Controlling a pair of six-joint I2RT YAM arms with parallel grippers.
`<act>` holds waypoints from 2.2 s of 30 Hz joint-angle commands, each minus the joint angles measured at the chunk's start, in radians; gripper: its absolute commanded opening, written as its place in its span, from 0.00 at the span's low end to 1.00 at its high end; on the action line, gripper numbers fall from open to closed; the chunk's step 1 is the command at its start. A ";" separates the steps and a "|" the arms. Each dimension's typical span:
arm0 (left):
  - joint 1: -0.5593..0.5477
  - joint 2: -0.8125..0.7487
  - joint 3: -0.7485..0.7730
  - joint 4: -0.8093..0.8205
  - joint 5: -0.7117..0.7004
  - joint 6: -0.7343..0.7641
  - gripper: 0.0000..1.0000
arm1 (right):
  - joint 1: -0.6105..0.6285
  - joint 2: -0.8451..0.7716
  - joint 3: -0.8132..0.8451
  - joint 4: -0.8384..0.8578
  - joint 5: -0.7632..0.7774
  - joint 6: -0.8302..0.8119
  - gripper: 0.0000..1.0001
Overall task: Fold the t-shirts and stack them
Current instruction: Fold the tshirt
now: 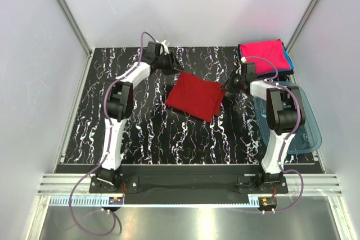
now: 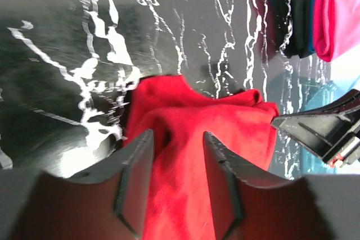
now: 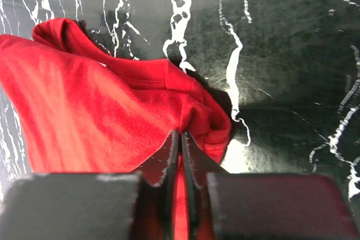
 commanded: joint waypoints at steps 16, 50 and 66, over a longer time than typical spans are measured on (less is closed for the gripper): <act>-0.153 -0.446 -0.399 -0.152 -0.224 0.182 0.56 | -0.011 -0.265 -0.152 -0.096 -0.053 0.100 0.39; -0.657 -0.112 -0.095 -0.171 -0.909 0.270 0.49 | -0.005 -0.341 -0.449 0.039 -0.024 0.290 0.34; -0.660 -0.152 -0.089 -0.166 -0.803 0.264 0.00 | 0.052 -0.186 -0.536 0.428 -0.160 0.459 0.25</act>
